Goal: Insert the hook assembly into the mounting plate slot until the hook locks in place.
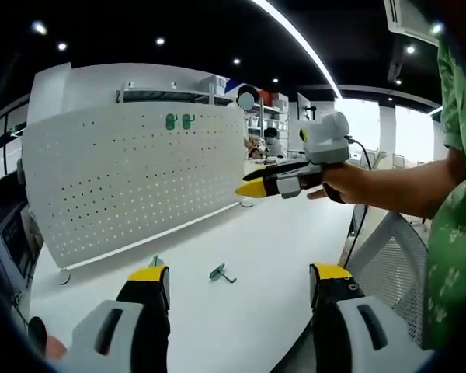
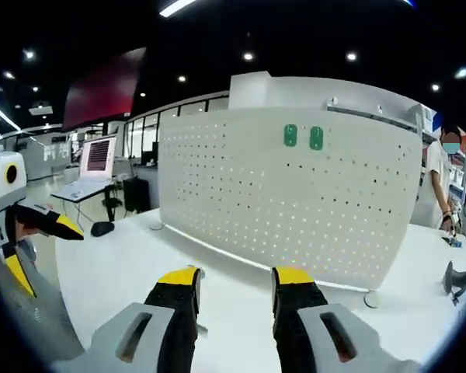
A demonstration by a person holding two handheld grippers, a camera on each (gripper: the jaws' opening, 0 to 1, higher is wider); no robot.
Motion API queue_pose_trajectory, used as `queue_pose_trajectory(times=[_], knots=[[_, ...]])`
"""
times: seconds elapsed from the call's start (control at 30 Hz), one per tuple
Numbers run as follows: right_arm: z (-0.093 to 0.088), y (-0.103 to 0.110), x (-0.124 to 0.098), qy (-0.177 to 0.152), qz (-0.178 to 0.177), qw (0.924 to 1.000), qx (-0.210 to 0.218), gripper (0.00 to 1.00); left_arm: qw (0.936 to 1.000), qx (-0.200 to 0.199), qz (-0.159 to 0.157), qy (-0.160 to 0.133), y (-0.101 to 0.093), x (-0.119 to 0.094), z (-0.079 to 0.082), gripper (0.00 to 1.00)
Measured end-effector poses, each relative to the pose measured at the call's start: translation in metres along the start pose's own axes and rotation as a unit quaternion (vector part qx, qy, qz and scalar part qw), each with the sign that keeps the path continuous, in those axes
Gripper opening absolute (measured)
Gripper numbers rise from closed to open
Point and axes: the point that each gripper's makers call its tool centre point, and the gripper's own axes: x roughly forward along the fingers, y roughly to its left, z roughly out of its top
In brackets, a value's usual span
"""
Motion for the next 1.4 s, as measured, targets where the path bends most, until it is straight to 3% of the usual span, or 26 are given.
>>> queue_pose_trajectory(times=[0.17,0.33,0.67,0.8,1.4], knots=[[-0.013,0.011,-0.009,0.009,0.006,0.9999,0.007,0.38,1.0000,-0.002,0.001,0.007,0.010,0.005,-0.005,0.76],[-0.013,0.020,-0.017,0.009,0.013,0.9998,0.008,0.38,0.9998,0.008,-0.003,0.020,0.023,0.015,-0.010,0.76],[-0.020,0.026,-0.032,0.010,0.014,0.9997,0.017,0.39,0.9976,0.027,-0.040,0.050,0.044,0.052,-0.021,0.70],[-0.021,0.025,-0.035,0.011,0.012,0.9997,0.018,0.39,0.9953,0.052,-0.055,0.060,0.047,0.067,-0.026,0.67],[-0.023,0.019,-0.036,0.012,0.001,0.9996,0.027,0.39,0.9838,0.083,-0.105,0.119,0.054,0.131,-0.060,0.52]])
